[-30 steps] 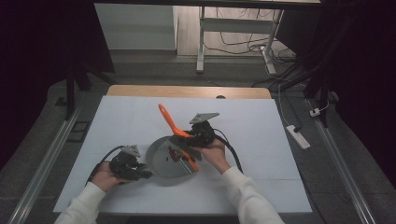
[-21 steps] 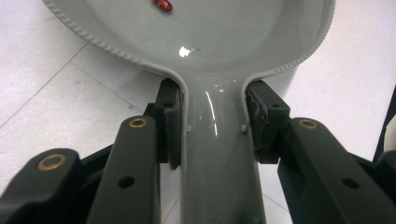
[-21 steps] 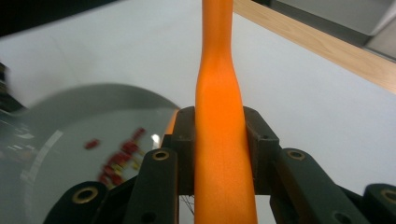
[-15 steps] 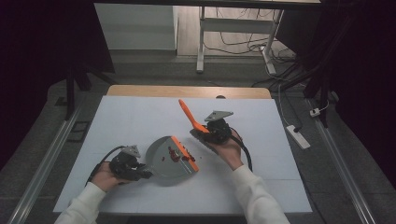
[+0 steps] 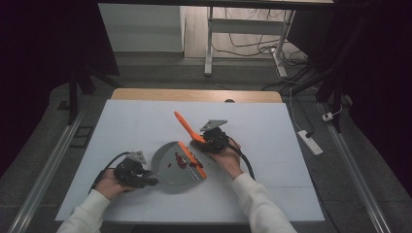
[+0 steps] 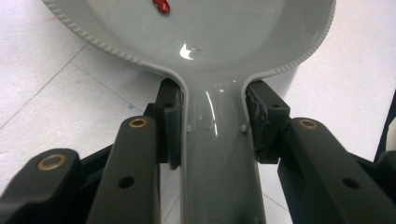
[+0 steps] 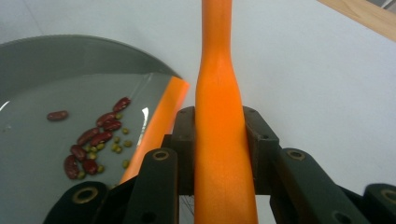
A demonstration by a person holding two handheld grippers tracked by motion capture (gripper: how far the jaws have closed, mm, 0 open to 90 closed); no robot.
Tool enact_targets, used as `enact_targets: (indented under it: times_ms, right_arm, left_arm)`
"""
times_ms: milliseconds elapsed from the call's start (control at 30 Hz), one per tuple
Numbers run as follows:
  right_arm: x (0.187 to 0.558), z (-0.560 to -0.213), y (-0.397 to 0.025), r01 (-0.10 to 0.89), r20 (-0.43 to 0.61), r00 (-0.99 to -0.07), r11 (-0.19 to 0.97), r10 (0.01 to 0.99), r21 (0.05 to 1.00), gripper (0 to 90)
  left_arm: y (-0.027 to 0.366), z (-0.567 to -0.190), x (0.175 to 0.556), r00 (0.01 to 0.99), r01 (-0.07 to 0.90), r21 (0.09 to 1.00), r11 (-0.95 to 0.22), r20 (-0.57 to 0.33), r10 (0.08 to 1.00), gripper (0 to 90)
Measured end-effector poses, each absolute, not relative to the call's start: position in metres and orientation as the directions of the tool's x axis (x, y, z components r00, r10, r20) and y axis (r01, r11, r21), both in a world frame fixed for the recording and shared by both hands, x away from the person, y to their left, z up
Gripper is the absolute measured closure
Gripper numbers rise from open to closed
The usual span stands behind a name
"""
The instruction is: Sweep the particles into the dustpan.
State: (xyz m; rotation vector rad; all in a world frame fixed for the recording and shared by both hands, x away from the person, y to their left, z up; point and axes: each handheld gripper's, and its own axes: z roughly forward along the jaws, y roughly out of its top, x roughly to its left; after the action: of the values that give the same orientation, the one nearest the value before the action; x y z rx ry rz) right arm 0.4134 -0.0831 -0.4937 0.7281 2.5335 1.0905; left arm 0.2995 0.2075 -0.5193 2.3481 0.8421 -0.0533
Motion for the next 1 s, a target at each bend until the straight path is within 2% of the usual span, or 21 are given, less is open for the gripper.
enact_targets:
  times_ms: [100,400,567,667,800,1000]
  right_arm:
    - [0.41,-0.494,-0.079,0.324,-0.07,-0.838,0.596,0.542,0.734,69.9]
    - [0.399,-0.483,-0.067,0.319,0.053,-0.891,0.539,0.45,0.779,69.9]
    - [0.397,-0.469,-0.075,0.293,0.013,-0.876,0.509,0.483,0.81,69.9]
    - [0.399,-0.468,-0.081,0.298,-0.03,-0.85,0.527,0.526,0.796,69.9]
    - [0.407,-0.476,-0.086,0.324,-0.055,-0.824,0.548,0.564,0.771,69.9]
    - [0.415,-0.494,-0.082,0.342,-0.067,-0.82,0.581,0.568,0.738,69.9]
  left_arm:
    - [0.207,-0.519,0.3,0.795,0.584,0.554,-0.594,-0.239,0.558,61.5]
    - [0.207,-0.519,0.299,0.795,0.584,0.553,-0.594,-0.239,0.558,61.5]
    - [0.208,-0.519,0.3,0.796,0.582,0.553,-0.596,-0.238,0.557,61.5]
    - [0.207,-0.52,0.299,0.794,0.584,0.553,-0.594,-0.238,0.559,61.5]
    - [0.207,-0.52,0.299,0.795,0.584,0.553,-0.595,-0.238,0.559,61.5]
    - [0.207,-0.52,0.299,0.794,0.585,0.554,-0.593,-0.239,0.56,61.5]
